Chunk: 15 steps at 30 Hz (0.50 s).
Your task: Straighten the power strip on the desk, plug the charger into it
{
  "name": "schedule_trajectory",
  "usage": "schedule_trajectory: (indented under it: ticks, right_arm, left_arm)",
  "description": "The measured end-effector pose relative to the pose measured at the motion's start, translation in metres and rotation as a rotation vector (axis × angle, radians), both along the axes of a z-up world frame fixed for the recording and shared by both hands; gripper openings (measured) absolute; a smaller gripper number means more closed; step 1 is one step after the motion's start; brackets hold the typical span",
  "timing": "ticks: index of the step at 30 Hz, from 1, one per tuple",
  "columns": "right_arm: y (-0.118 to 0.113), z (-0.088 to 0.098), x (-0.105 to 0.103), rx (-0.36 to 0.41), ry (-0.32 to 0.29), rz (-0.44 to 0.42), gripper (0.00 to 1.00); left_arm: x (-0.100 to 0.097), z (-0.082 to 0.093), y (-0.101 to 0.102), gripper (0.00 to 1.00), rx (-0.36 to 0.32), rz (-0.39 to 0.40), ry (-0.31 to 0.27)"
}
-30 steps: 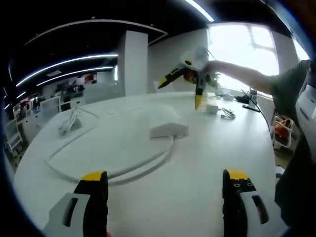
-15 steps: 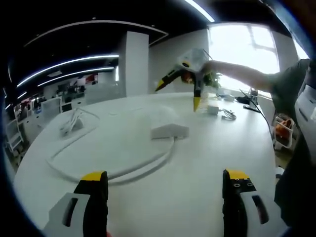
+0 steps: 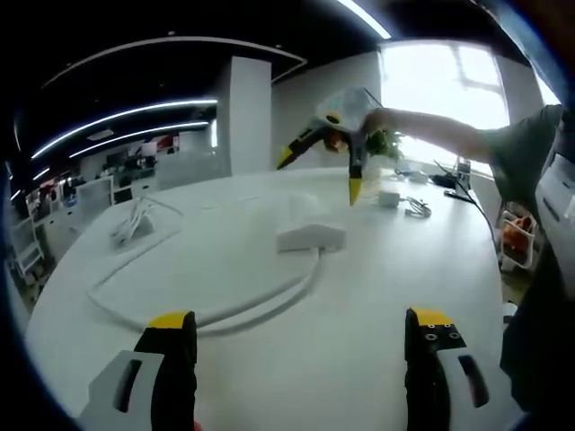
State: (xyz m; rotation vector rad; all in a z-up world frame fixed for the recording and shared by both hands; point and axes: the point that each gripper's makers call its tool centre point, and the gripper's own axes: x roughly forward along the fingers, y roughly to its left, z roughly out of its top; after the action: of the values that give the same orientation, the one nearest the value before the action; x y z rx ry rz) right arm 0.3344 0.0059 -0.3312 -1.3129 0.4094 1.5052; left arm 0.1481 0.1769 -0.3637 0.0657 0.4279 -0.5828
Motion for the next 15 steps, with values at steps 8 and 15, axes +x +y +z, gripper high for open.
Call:
schedule_trajectory:
  ticks: [8,15]
  right_arm:
    - [0.0057,-0.0041,0.0005,-0.013,0.006,0.026,0.99]
    - [0.0102,-0.0075,0.0026,-0.029,0.008,0.051,0.99]
  left_arm:
    - [-0.0005,0.0008,-0.0005,0.99,0.000,-0.001,-0.001]
    - [-0.0015,0.0030,-0.0022,0.99,-0.010,-0.008,-0.001]
